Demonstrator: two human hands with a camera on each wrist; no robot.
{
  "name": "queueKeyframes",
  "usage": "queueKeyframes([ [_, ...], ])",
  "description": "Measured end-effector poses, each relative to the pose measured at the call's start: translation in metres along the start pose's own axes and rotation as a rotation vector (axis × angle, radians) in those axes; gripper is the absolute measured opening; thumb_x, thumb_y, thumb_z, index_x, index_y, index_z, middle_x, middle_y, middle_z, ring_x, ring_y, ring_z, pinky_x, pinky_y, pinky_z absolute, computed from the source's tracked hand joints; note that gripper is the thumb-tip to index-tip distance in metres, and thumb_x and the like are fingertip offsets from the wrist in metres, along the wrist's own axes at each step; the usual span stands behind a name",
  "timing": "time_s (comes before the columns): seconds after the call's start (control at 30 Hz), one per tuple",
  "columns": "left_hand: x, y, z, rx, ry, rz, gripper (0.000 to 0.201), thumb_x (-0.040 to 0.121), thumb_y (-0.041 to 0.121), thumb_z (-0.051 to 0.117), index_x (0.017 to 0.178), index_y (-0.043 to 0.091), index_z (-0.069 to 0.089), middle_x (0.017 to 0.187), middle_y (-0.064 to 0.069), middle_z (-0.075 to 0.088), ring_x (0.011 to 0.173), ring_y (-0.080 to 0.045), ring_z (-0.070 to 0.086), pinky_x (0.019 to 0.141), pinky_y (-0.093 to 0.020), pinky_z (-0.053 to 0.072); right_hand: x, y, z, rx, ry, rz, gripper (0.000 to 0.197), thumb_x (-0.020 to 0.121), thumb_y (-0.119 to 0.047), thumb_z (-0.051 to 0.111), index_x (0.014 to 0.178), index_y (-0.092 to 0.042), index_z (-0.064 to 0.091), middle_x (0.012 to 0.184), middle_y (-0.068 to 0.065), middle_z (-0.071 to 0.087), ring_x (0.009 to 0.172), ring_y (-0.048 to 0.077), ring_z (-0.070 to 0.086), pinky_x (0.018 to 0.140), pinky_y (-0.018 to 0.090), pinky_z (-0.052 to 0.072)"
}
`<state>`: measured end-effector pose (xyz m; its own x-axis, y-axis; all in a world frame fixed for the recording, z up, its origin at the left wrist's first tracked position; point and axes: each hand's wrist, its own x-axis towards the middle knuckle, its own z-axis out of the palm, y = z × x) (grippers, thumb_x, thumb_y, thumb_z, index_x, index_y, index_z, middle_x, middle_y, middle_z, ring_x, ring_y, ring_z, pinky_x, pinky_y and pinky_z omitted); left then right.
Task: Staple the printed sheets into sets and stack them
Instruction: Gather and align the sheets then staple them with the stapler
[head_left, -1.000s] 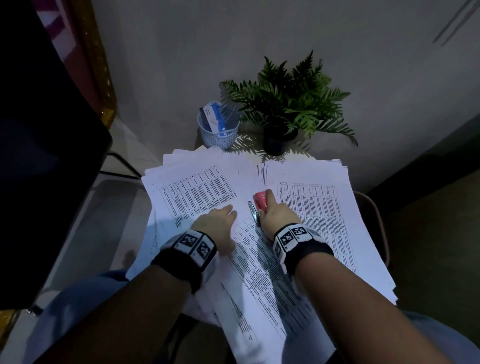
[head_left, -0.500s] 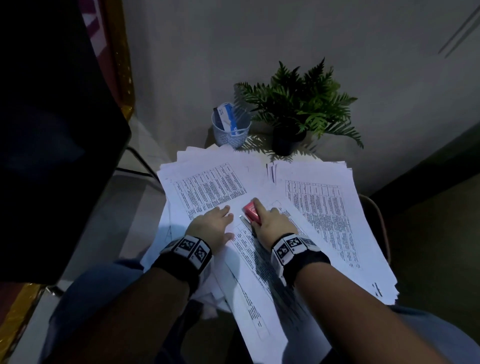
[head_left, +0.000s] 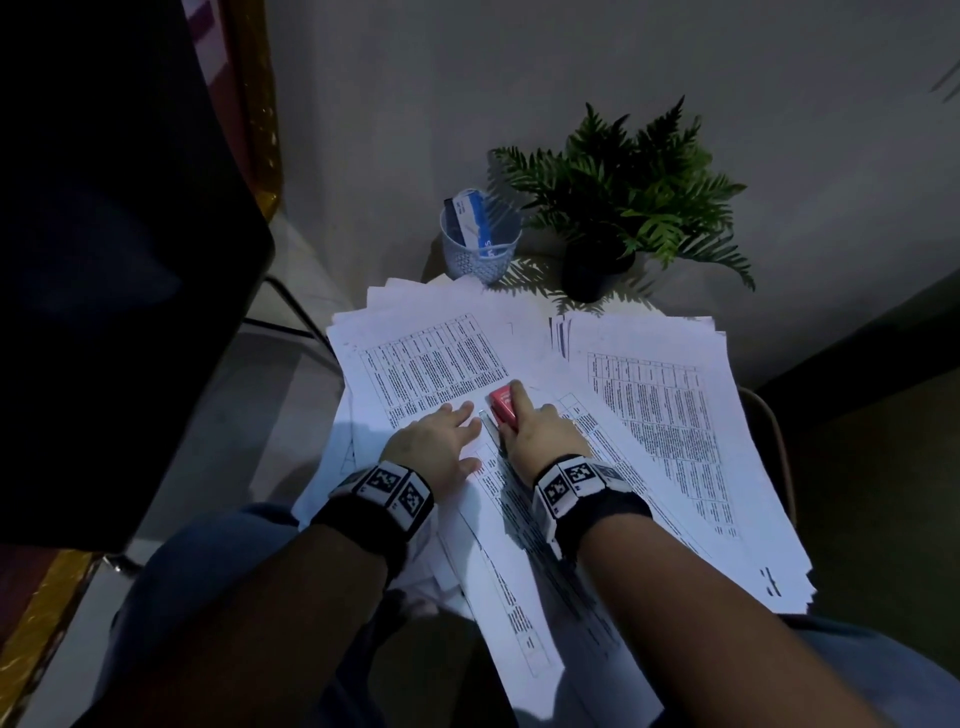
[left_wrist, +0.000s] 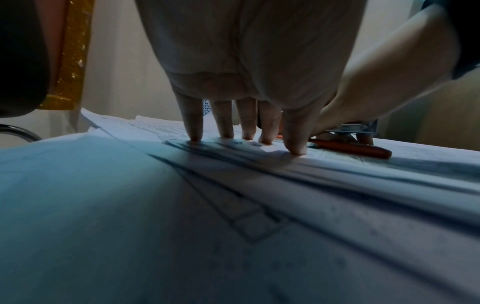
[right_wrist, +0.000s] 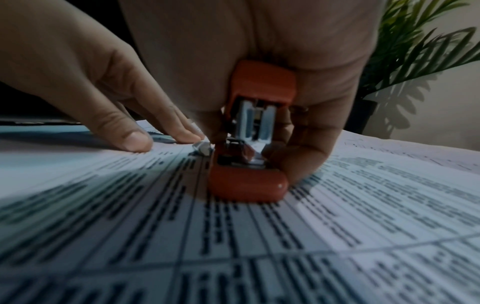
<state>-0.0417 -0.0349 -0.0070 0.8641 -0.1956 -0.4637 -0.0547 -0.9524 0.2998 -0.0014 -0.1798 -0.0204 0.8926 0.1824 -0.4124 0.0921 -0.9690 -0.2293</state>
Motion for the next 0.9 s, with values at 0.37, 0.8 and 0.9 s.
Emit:
queueKeyframes([
  [0.37,0.004,0.002,-0.005,0.065,-0.035,-0.013,0.060,0.098,0.039,0.043,0.150,0.027,0.017,0.159,0.009,0.004,0.146,-0.015,0.007,0.116,-0.037,0.020,0.007,0.004,-0.011,0.016,-0.070,-0.031,0.058,0.097,-0.038,0.040,0.148,-0.026,0.014,0.113,0.015,0.062,0.101,0.032,0.059,0.080,0.036,0.046],
  [0.8,0.006,0.002,-0.002,0.117,-0.023,-0.002,0.058,0.097,0.040,0.044,0.149,0.026,0.023,0.159,0.008,0.008,0.145,-0.016,0.013,0.114,-0.038,0.025,0.006,0.008,-0.017,0.118,-0.103,-0.033,0.056,0.097,-0.036,0.042,0.146,-0.024,0.020,0.118,0.017,0.061,0.104,0.033,0.059,0.085,0.037,0.048],
  [0.9,0.006,0.002,-0.006,0.065,0.019,-0.012,0.050,0.096,0.041,0.045,0.143,0.027,0.036,0.155,0.008,0.022,0.138,-0.017,0.025,0.110,-0.038,0.031,0.001,0.019,-0.022,0.089,-0.150,-0.048,0.056,0.096,-0.034,0.044,0.146,-0.025,0.019,0.120,0.016,0.061,0.105,0.031,0.059,0.086,0.035,0.046],
])
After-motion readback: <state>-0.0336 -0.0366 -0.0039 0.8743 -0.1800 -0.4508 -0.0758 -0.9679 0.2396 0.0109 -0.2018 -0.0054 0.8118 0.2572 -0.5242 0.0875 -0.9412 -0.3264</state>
